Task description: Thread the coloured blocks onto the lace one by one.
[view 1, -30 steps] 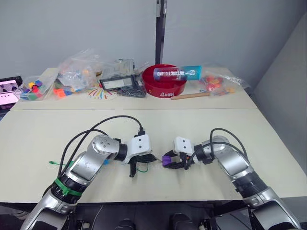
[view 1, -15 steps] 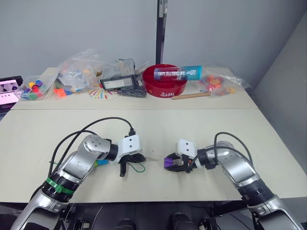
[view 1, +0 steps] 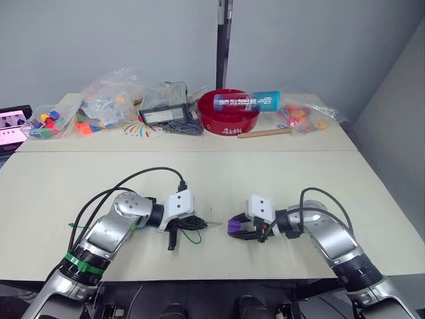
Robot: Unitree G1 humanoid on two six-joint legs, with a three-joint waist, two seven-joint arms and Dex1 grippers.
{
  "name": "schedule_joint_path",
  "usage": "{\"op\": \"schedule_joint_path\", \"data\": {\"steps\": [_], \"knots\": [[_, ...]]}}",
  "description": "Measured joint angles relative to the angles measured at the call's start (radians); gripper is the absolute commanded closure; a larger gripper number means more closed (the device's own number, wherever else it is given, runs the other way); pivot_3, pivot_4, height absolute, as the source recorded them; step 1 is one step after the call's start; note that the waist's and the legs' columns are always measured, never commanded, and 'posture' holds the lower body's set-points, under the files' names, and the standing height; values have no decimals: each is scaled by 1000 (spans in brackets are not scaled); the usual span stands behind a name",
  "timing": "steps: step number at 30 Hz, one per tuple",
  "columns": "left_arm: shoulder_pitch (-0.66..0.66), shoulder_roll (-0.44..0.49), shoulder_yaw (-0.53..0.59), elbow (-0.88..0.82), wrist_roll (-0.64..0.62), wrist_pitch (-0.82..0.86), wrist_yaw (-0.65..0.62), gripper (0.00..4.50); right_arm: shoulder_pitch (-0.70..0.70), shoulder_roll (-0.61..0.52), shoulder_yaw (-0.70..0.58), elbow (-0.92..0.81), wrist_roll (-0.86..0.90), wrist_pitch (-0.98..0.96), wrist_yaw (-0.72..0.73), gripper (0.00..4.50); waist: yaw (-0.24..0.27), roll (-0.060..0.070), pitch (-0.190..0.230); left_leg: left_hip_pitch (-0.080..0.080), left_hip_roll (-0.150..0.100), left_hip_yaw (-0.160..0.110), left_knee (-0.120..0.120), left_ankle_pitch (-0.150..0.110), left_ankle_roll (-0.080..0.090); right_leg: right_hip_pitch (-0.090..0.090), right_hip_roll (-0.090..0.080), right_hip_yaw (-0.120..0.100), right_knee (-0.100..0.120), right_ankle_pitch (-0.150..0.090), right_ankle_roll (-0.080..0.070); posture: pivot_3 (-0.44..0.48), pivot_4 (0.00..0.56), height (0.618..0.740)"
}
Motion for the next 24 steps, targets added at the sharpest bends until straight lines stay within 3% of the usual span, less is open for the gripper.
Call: {"op": "schedule_joint_path", "data": {"steps": [17,24], "knots": [[34,-25,45,44,-109,-25,-71,4500,9,-6,-9,29,38,-45,20,3123,-1,0,0,0,0,0,0,0,0,0,0,0,0,0,0,0,150,731],[41,5,23,59,-32,-55,-53,4500,11,-19,-9,29,38,-45,28,3123,0,0,0,0,0,0,0,0,0,0,0,0,0,0,0,0,150,731]]}}
